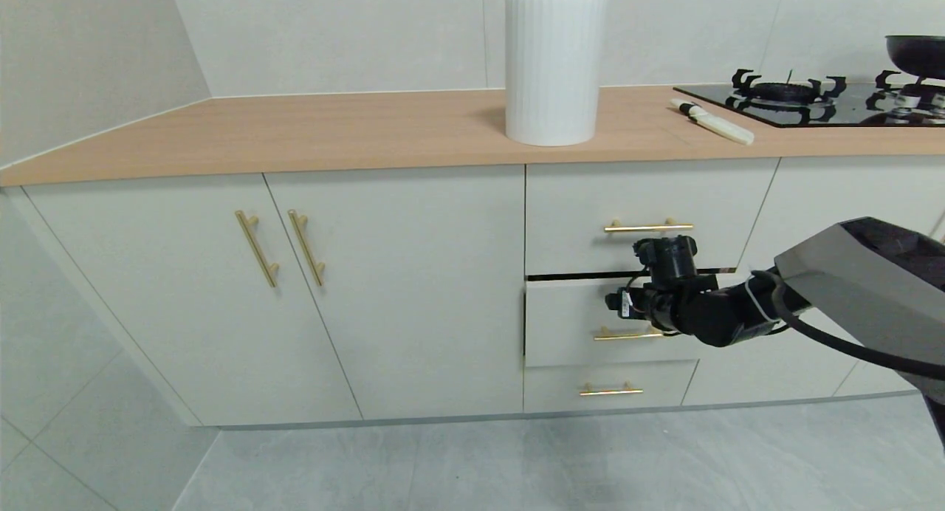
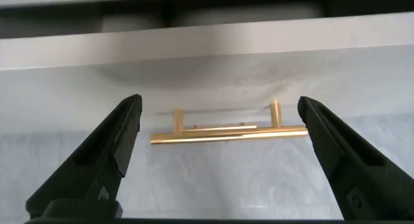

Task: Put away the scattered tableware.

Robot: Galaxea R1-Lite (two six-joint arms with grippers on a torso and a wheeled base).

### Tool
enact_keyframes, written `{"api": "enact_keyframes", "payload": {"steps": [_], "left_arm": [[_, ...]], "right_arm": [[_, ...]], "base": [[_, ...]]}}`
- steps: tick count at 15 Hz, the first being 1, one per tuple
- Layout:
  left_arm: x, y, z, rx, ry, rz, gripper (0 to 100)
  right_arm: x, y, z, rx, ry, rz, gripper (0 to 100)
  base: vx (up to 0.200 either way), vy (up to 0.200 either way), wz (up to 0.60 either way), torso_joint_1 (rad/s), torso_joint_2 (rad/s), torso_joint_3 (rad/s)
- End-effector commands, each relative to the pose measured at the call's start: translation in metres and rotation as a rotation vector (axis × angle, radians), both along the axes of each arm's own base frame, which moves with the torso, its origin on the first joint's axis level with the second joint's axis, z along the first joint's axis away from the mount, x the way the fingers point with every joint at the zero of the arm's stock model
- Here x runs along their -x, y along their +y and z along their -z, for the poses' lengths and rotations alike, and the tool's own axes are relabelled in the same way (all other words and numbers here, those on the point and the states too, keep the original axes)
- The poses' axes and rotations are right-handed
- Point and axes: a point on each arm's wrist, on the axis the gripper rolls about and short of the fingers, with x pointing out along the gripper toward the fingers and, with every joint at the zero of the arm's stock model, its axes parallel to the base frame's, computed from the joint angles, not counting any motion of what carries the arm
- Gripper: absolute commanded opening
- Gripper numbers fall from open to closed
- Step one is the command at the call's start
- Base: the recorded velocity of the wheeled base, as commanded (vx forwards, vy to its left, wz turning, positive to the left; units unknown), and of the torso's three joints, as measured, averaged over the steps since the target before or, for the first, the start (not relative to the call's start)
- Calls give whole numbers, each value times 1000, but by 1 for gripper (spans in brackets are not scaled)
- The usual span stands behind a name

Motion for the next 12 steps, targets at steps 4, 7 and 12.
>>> {"api": "enact_keyframes", "payload": {"steps": [4,7,12], "left_arm": [[0,0,0,0,0,-1,100],[0,0,0,0,0,-1,100],[0,0,0,0,0,-1,100]], "right_arm": [[-15,-9,14,2,-39,52,100],[-24,-12,13,-11,-91,83,100],[-39,-18,17,-10,-148,140,100]], "base": [[0,0,0,0,0,0],[0,0,0,0,0,0],[0,0,0,0,0,0]]}}
